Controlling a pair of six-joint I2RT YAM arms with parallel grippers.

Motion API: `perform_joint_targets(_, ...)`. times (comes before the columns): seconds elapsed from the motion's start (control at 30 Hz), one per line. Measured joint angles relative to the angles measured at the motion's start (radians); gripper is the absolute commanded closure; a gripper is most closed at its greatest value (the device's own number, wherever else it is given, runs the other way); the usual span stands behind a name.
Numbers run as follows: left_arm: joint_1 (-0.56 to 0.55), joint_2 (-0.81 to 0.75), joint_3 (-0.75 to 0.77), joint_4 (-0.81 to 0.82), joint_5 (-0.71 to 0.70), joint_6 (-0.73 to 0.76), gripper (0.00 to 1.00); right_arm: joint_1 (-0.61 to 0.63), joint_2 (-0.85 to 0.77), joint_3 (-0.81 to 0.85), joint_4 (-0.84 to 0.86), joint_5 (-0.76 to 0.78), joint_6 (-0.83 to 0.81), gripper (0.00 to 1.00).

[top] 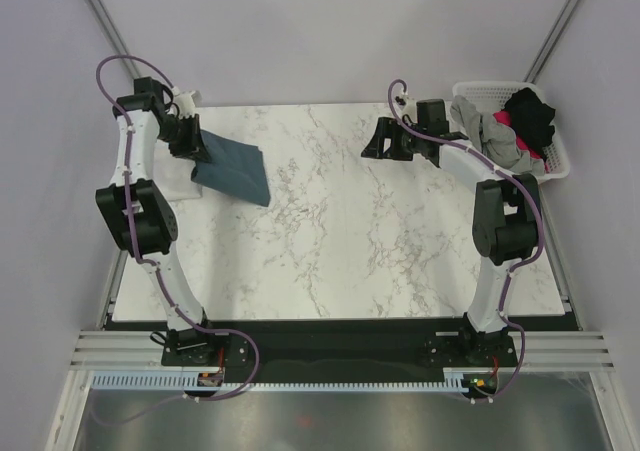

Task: Fold and stack the t-shirts
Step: Neatly place the folded tshirt to the corner

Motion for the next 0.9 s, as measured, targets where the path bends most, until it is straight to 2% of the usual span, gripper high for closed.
perform_joint_targets(0.27,0.053,0.001,0.147,-0.116,-0.106,0.085,0.98,-0.005,0.0,-0.029,0.005,-0.017,0.008,0.14)
perform_joint_targets(0.67,0.077,0.001,0.155,-0.155,-0.354,0.225,0.98,-0.007,0.0,-0.039,0.016,-0.031,0.024,0.14)
perform_joint_targets(0.9,0.08,0.001,0.167,-0.143,-0.416,0.251,0.98,-0.007,0.0,-0.041,0.029,-0.036,0.034,0.14)
